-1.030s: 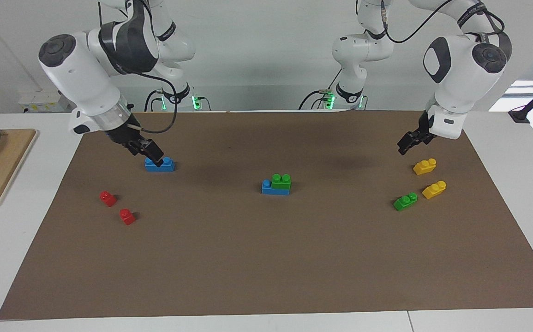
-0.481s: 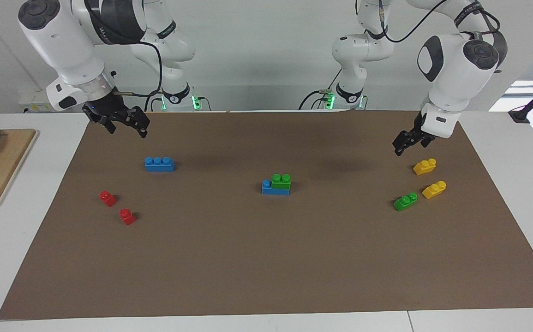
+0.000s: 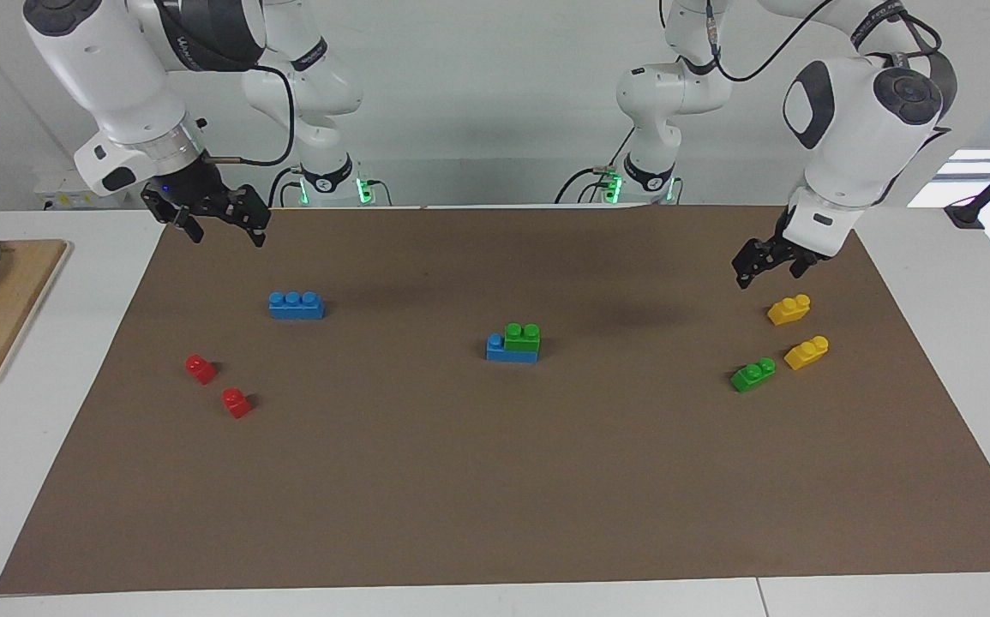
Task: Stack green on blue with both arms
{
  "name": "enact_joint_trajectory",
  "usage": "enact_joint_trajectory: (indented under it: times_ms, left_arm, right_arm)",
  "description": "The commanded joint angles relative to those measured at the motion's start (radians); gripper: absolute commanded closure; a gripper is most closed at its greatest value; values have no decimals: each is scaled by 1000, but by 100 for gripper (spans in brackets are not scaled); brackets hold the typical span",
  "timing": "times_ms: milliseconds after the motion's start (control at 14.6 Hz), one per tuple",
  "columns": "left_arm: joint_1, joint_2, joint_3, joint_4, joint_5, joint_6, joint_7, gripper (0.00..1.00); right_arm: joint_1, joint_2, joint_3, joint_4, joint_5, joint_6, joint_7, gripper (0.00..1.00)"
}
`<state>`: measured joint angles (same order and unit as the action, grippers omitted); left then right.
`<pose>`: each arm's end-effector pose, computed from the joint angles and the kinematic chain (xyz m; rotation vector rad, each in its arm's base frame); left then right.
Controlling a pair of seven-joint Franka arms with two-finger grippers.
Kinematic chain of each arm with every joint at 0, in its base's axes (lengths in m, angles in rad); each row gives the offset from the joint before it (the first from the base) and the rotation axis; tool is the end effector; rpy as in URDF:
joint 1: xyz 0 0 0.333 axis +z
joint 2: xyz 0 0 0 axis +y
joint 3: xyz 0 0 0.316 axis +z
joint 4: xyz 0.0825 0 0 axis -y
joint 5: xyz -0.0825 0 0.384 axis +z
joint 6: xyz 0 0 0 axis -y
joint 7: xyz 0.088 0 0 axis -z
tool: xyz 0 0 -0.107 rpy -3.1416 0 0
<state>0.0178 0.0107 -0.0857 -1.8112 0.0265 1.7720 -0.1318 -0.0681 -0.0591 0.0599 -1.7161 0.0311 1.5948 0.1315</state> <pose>0.5598 -0.0356 0.5214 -3.1097 -0.0901 0.0733 0.5346 -0.0003 0.5902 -3.1086 0.2205 0.0996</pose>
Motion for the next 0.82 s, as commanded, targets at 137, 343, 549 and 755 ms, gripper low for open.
enact_joint_trajectory:
  times_ms: [137,343,549,755]
  left_arm:
    - [-9,29,7,58,15,-72,61,0]
    - [-10,28,7,70,15,-48,61,0]
    - [-15,23,6,96,12,-57,70,0]
    - [-13,3,6,115,-20,-63,70,0]
  right_arm:
    - [-13,-11,8,-2,-37,-6,-23,0]
    - [-13,-11,8,-2,-46,-9,-23,0]
    - [-13,-11,8,-2,-46,-9,-21,0]
    - [-13,-11,8,-2,-46,-9,-21,0]
